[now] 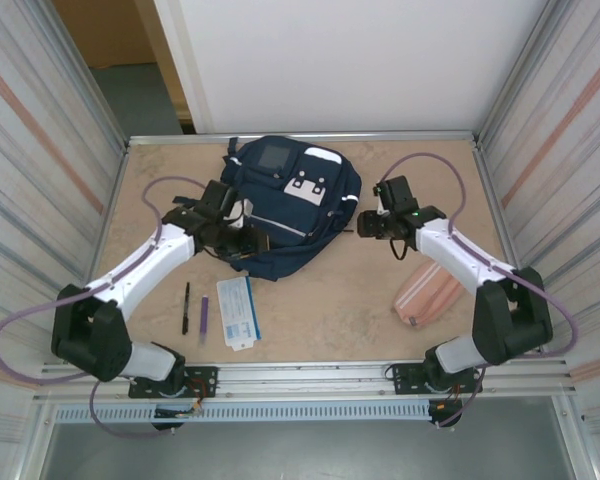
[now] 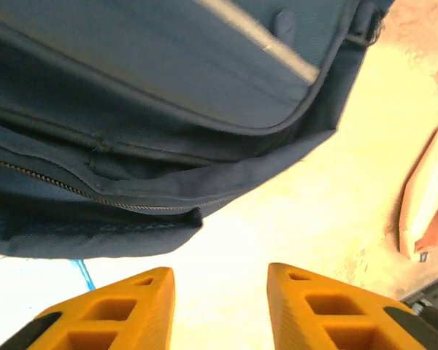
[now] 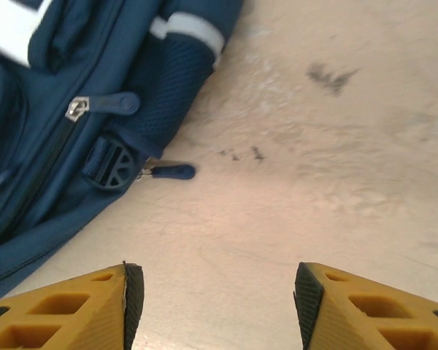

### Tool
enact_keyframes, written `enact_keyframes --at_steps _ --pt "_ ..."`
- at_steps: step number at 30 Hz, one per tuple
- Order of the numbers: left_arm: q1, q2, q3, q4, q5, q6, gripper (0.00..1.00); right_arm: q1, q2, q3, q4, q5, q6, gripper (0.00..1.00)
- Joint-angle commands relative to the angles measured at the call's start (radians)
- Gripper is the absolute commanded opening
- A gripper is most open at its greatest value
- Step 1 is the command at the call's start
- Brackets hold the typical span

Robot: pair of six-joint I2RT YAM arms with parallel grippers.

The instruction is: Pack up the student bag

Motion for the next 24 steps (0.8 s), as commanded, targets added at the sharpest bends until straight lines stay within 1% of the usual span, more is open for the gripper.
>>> enact_keyframes --at_steps 1,3,5,6,7,8,9,10,13,15,17,19,21,24 --pt "-0.019 -0.058 0.135 -0.159 -0.225 0.108 0.44 -0.019 -0.099 -0.046 -0.051 0.025 0.051 0.61" --pt "-0.023 -0.02 0.204 -0.206 -0.224 0.149 0.46 -0.021 -0.154 -0.061 -0.049 0.041 0.06 0.65" --pt "-0.042 0.032 0.253 -0.219 -0.211 0.205 0.48 -0.023 -0.202 -0.061 -0.059 0.063 0.072 0.67" --pt "-0.059 0.066 0.279 -0.219 -0.214 0.241 0.48 -0.023 -0.228 -0.061 -0.07 0.095 0.086 0.72" --pt "-0.079 0.106 0.307 -0.212 -0.232 0.275 0.49 -0.023 -0.257 -0.064 -0.079 0.141 0.116 0.8" --pt "-0.104 0.144 0.335 -0.21 -0.263 0.3 0.5 -0.024 -0.282 -0.072 -0.082 0.172 0.136 0.96" --pt "-0.134 0.191 0.373 -0.211 -0.302 0.325 0.51 -0.024 -0.308 -0.087 -0.077 0.206 0.148 0.99" --pt "-0.161 0.237 0.404 -0.207 -0.328 0.342 0.53 -0.026 -0.33 -0.102 -0.073 0.24 0.158 0.99" --pt "-0.197 0.352 0.482 -0.196 -0.327 0.33 0.54 -0.034 -0.362 -0.135 -0.089 0.339 0.187 0.99" --pt "-0.216 0.431 0.527 -0.194 -0.342 0.312 0.56 -0.052 -0.376 -0.144 -0.133 0.35 0.206 0.99" --pt "-0.232 0.497 0.563 -0.193 -0.357 0.299 0.56 -0.066 -0.396 -0.174 -0.148 0.332 0.216 0.99" --pt "-0.246 0.558 0.598 -0.192 -0.366 0.277 0.57 -0.081 -0.415 -0.214 -0.131 0.271 0.199 0.99" --pt "-0.257 0.616 0.631 -0.188 -0.416 0.247 0.57 -0.09 -0.431 -0.243 -0.113 0.212 0.184 0.99" --pt "-0.259 0.684 0.675 -0.191 -0.489 0.17 0.59 -0.09 -0.468 -0.272 -0.101 0.172 0.187 0.99"
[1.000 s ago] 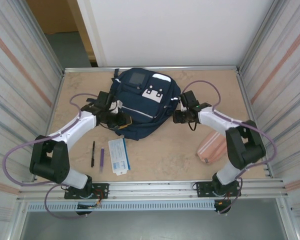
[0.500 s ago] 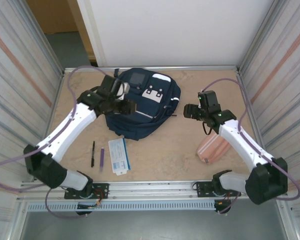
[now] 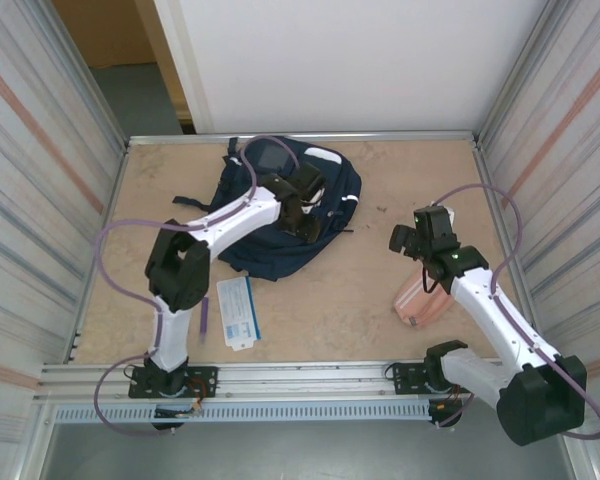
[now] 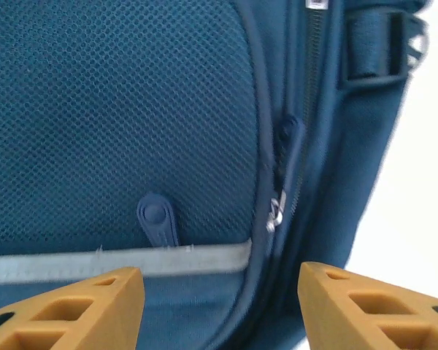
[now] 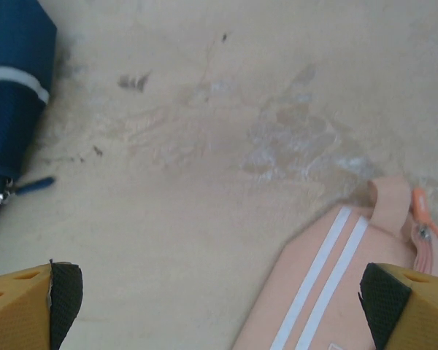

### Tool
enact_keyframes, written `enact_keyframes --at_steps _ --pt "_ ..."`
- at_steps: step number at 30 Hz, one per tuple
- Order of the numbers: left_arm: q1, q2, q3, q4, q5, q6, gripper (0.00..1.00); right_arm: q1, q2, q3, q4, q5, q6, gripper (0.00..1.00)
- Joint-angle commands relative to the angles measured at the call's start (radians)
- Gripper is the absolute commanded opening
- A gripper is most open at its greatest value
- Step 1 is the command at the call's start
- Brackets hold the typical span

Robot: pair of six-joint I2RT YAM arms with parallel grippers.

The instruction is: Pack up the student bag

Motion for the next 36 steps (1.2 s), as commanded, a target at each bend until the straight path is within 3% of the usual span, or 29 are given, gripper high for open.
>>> enact_keyframes --at_steps 1,9,17,21,26,32,36 --pt "-0.005 0.048 0.058 -0.014 -0.11 -0.085 0.59 -0.004 -0.057 -0.028 0.01 -0.068 0.012 0.99" --pt "-0.007 0.129 -0.004 0.014 -0.049 -0.108 0.59 -0.005 -0.079 -0.068 0.029 -0.141 0.002 0.99" --pt "0.011 0.18 -0.029 0.125 0.046 -0.105 0.58 -0.001 0.003 -0.056 0.106 -0.265 0.024 0.99" --pt "0.039 0.223 -0.018 0.153 0.102 -0.09 0.39 0.028 0.071 -0.025 0.131 -0.311 0.037 0.98" --pt "0.036 0.17 -0.083 0.182 0.143 -0.073 0.02 0.101 0.126 -0.012 0.146 -0.277 0.046 0.97" --pt "0.027 0.006 -0.121 0.181 0.127 -0.032 0.0 0.113 0.197 0.024 0.163 -0.321 0.032 0.98" --pt "0.033 -0.093 -0.142 0.198 0.14 -0.01 0.0 0.118 0.301 0.114 0.154 -0.419 -0.043 0.89"
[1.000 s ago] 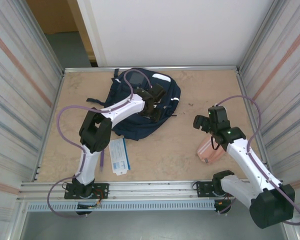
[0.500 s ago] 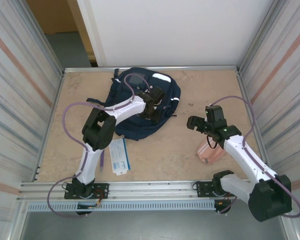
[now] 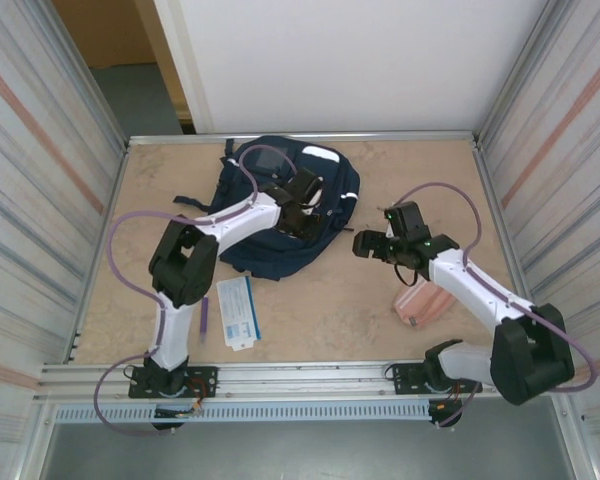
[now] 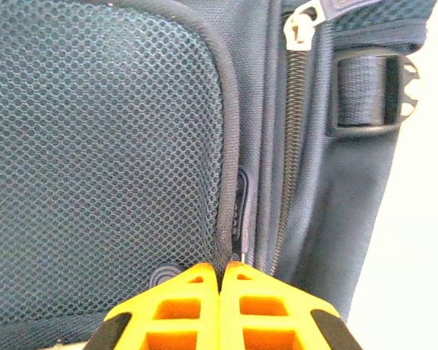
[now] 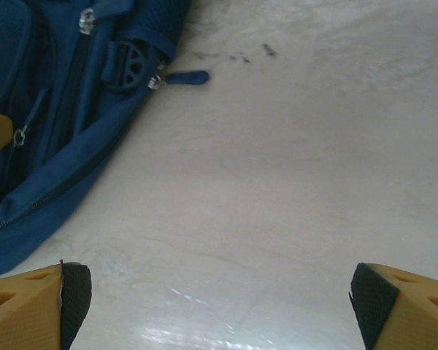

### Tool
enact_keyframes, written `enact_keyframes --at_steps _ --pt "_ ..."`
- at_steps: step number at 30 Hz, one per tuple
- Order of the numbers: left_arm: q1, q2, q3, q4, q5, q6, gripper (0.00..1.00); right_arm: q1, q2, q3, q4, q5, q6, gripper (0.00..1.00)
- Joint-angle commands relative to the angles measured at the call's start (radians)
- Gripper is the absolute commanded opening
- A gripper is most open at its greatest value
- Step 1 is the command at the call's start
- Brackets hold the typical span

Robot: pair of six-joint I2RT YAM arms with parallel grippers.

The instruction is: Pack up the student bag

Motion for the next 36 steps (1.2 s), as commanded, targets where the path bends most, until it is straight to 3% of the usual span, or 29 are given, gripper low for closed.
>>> enact_keyframes --at_steps 1,5,8,9,10,13,18,24,34,36 --pt "0.008 -0.113 -0.015 -0.038 0.027 0.029 0.0 0.009 0.078 0.091 0.007 -0.066 -0.067 0.89" --pt "0.027 -0.164 0.001 -0.061 0.035 0.036 0.0 -0.001 0.206 0.21 -0.01 -0.135 -0.16 0.86" --pt "0.039 -0.178 0.012 -0.084 0.047 0.056 0.0 -0.01 0.329 0.336 -0.062 -0.231 -0.271 0.69" --pt "0.041 -0.181 0.016 -0.093 0.049 0.061 0.0 -0.018 0.357 0.357 -0.041 -0.251 -0.291 0.57" --pt "0.043 -0.183 0.019 -0.104 0.051 0.063 0.0 -0.025 0.37 0.338 0.028 -0.262 -0.287 0.57" --pt "0.044 -0.197 0.022 -0.12 0.082 0.06 0.0 -0.049 0.434 0.335 0.139 -0.351 -0.287 0.55" --pt "0.047 -0.208 0.026 -0.13 0.126 0.058 0.0 -0.066 0.589 0.499 0.013 -0.444 -0.385 0.6" --pt "0.064 -0.2 0.037 -0.15 0.188 0.043 0.0 -0.08 0.692 0.568 0.0 -0.564 -0.502 0.62" --pt "0.082 -0.182 0.042 -0.169 0.242 0.032 0.0 -0.068 0.722 0.616 -0.044 -0.521 -0.661 0.65" --pt "0.085 -0.181 0.041 -0.171 0.263 0.027 0.0 -0.062 0.729 0.622 -0.04 -0.5 -0.679 0.72"
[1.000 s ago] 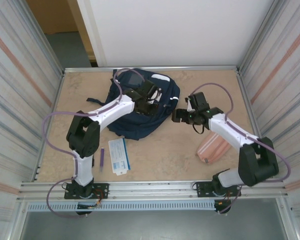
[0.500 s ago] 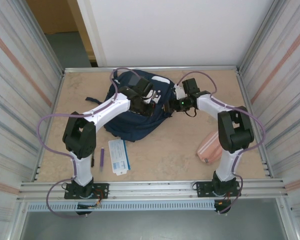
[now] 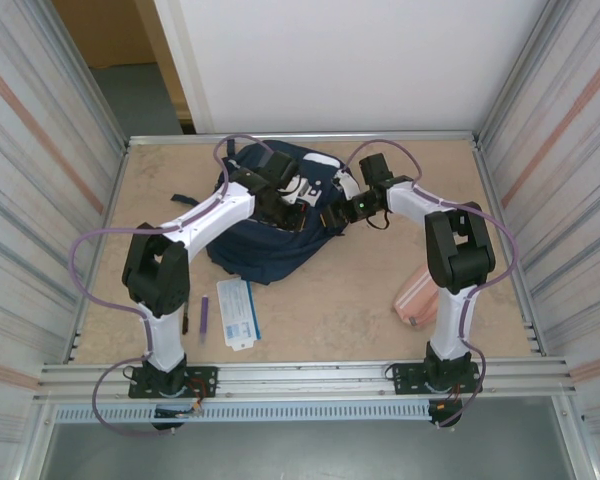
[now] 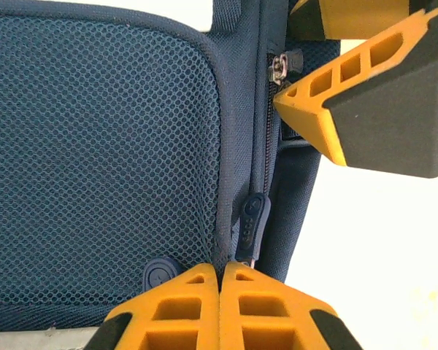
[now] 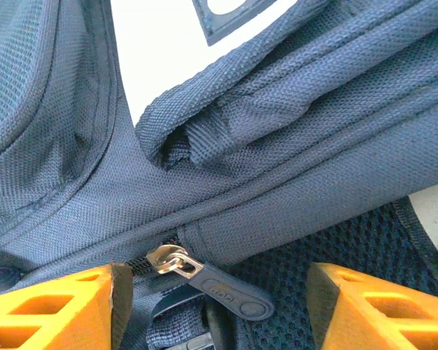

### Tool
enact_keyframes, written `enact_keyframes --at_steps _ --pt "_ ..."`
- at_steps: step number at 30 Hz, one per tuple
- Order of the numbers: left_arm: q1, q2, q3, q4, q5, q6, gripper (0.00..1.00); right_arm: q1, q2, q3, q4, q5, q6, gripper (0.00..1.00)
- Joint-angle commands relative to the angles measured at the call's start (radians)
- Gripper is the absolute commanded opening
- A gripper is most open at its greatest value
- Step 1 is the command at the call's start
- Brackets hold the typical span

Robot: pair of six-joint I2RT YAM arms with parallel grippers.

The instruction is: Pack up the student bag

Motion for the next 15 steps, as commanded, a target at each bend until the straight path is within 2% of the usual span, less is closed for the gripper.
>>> enact_keyframes --at_steps 1,6,10,13,15 --pt "0.004 -0.039 0.04 -0.035 0.079 -0.021 0.0 0.015 0.008 0.035 -0.031 0.016 -0.088 0.72" --pt "0.009 -0.026 0.055 -0.05 0.087 -0.026 0.0 0.049 -0.005 0.03 -0.01 0.024 -0.165 0.73" --pt "0.015 -0.031 0.054 -0.052 0.099 -0.024 0.0 0.049 0.039 0.103 -0.101 -0.011 -0.191 0.71" --pt "0.02 -0.03 0.054 -0.052 0.1 -0.03 0.0 0.038 0.041 0.108 -0.132 -0.036 -0.199 0.66" --pt "0.022 -0.031 0.051 -0.047 0.106 -0.038 0.0 0.023 0.029 0.107 -0.159 -0.078 -0.18 0.59"
